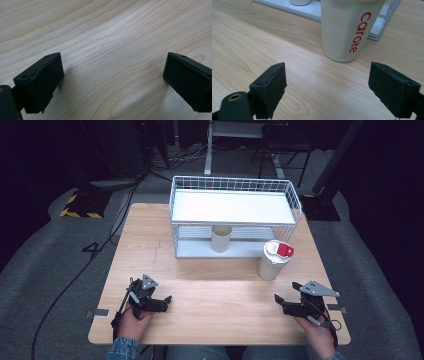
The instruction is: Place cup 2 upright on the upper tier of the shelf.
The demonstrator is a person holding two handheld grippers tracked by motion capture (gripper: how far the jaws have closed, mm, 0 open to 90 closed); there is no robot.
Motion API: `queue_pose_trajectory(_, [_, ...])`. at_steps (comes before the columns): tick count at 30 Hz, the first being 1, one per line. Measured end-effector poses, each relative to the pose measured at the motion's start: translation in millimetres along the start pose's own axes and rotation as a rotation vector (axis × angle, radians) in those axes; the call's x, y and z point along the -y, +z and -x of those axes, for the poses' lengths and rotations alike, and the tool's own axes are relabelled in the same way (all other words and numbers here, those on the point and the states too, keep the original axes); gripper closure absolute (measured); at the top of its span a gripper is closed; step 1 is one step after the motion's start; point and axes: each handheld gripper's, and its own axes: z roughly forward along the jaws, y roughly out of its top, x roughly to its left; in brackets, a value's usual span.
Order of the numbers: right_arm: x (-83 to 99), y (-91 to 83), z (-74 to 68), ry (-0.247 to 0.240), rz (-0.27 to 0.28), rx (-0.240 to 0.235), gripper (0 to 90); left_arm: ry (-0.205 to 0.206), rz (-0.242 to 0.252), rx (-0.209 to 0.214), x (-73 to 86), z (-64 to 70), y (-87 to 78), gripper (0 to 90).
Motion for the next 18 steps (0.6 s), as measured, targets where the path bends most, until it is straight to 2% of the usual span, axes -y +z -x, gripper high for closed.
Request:
queue_pose_trajectory(5, [5.0,2.7,2.9,0.038,0.008,0.032,13.1,-0.006,-0.001,0.0,-0.8,0.5,0.7,3.8])
queue_pose_trajectory(9, [7.7,8.7,4.7,0.062,0.017,0.052,7.4,-0.006,-0.001,-0.001,-0.9,0.4,0.8,3.8])
queue_pose_trajectory(12, [9.6,14.7,5.9,0.082,0.022,0.053,4.1,-0.006,-0.001,-0.001,-0.9,0.4,0.8,3.8])
queue_pose_trajectory(18, [7.1,25.2,5.6,0.088,0.035,0.051,0.7,-0.005,-0.001,0.0,-1.2,0.2,1.1,3.8])
